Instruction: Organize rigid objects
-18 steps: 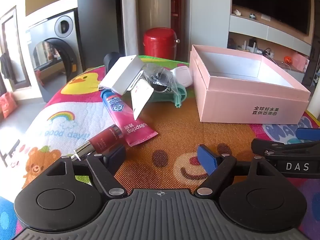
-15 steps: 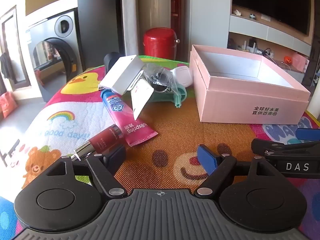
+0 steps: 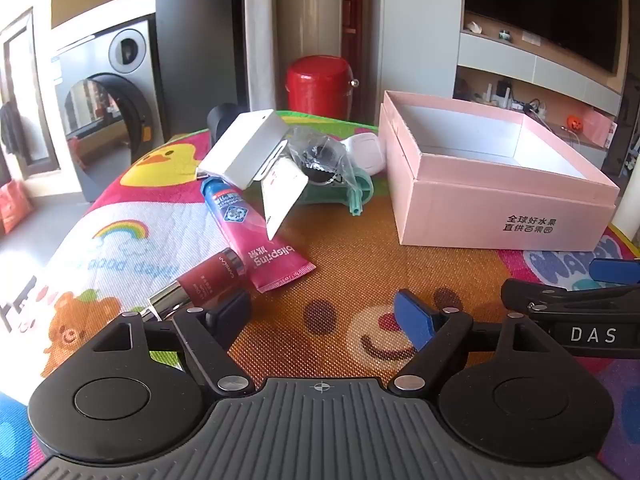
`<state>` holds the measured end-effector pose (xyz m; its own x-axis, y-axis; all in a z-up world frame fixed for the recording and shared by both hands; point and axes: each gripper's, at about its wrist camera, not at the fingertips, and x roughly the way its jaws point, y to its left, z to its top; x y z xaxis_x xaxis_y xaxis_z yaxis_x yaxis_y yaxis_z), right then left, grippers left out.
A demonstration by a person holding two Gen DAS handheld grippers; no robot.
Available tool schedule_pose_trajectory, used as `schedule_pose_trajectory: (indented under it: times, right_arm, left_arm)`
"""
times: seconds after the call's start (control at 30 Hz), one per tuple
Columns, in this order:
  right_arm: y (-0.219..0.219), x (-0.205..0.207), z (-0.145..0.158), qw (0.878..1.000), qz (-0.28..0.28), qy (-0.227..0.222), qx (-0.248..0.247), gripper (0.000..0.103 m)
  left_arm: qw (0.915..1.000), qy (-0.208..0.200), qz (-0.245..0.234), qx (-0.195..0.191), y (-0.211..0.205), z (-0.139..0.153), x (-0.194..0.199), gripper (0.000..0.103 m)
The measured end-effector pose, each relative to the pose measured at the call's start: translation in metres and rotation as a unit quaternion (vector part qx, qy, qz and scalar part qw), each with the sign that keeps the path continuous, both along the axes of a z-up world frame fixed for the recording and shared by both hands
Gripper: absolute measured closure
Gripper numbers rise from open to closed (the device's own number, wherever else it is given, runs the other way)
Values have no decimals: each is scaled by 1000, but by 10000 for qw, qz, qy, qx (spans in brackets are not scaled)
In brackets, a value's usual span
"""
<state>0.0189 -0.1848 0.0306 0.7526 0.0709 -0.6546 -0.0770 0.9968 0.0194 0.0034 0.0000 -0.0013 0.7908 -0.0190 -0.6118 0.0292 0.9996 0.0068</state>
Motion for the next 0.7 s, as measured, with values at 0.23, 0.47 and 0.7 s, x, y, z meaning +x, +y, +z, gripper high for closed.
schedule_pose_trajectory:
  times: [0.23,0.47,0.7]
  right_arm:
    - [0,0,0,10000,0,0,-3,0]
    - [0,0,0,10000,0,-1,-3,0]
    - [0,0,0,10000,0,-1,-3,0]
  left_arm:
    - [10000,-4,-1,-9,0,0,0,18]
    - [10000,-6,-1,-10,0,0,-1,18]
    - [10000,-10,-2,-2,3,1,-4,18]
